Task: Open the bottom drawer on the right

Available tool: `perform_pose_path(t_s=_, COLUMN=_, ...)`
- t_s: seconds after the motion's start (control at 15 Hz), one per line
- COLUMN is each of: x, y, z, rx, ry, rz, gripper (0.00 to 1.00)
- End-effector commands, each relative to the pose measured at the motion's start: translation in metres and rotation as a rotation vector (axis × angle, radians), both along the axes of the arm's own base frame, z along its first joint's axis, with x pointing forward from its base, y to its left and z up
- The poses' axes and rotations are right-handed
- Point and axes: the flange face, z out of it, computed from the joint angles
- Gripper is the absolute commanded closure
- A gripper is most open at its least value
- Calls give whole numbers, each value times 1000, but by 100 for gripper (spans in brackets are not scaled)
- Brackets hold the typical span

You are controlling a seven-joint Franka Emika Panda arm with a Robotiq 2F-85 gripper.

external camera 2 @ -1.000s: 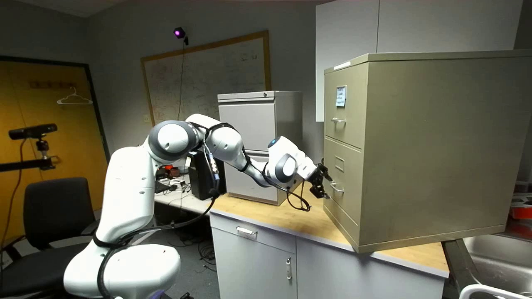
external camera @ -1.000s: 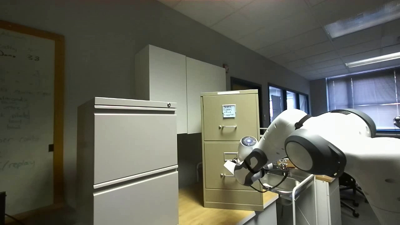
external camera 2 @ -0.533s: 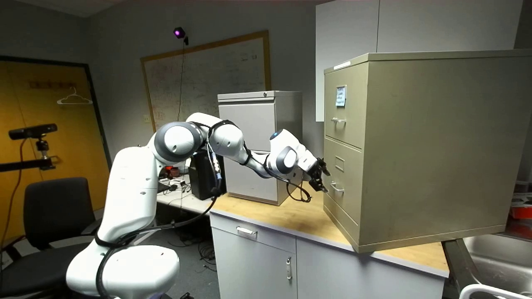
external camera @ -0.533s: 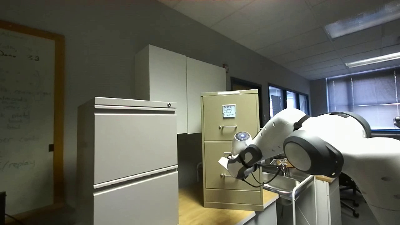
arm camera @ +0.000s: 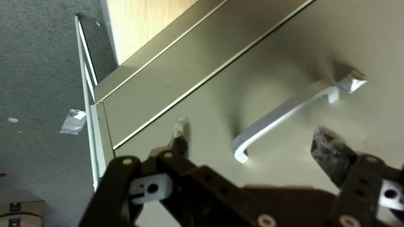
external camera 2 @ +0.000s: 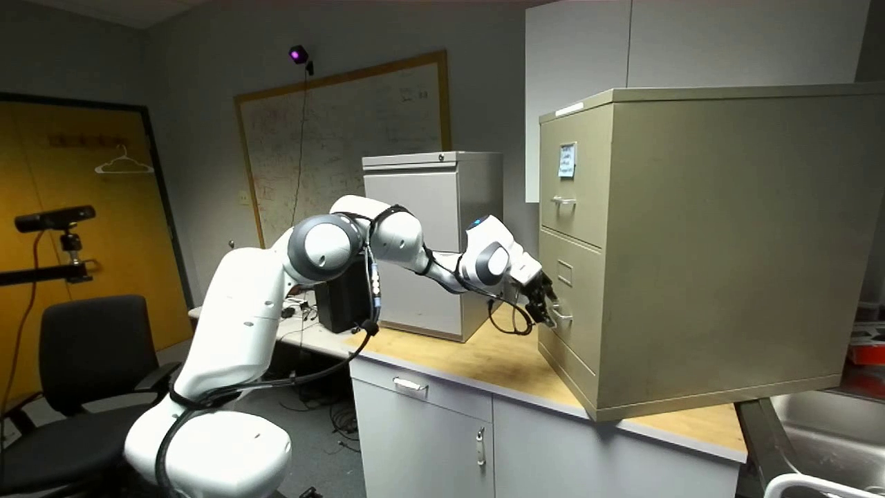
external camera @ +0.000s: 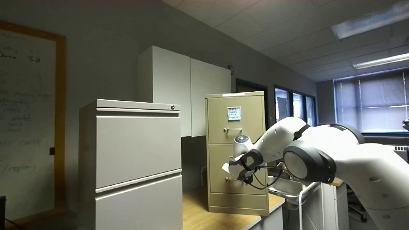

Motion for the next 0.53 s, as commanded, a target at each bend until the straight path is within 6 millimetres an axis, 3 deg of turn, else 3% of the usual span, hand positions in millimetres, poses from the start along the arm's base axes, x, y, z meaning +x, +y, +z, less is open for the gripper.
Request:
perform_pose_path(t_s=0.0, x=12, y=-21, z=-27, rx=-1, ry=74, rz=-7, gripper=0)
perform_pose_path(t_s=0.27, x=25, y=-35, z=-48, rx=9, ry=105, rz=-14, gripper=0)
perform_pose_path(t_s=0.33, x=29, y=-33, z=-46, rx=7, ry=114, rz=0, gripper=25)
perform_pose_path(t_s=0.4, x=29, y=-30, z=-41, rx=6, ry=130, rz=10, gripper=25)
perform_pose_path(t_s=0.47, x=32, y=-27, z=-36, rx=6, ry=141, rz=25, gripper=32)
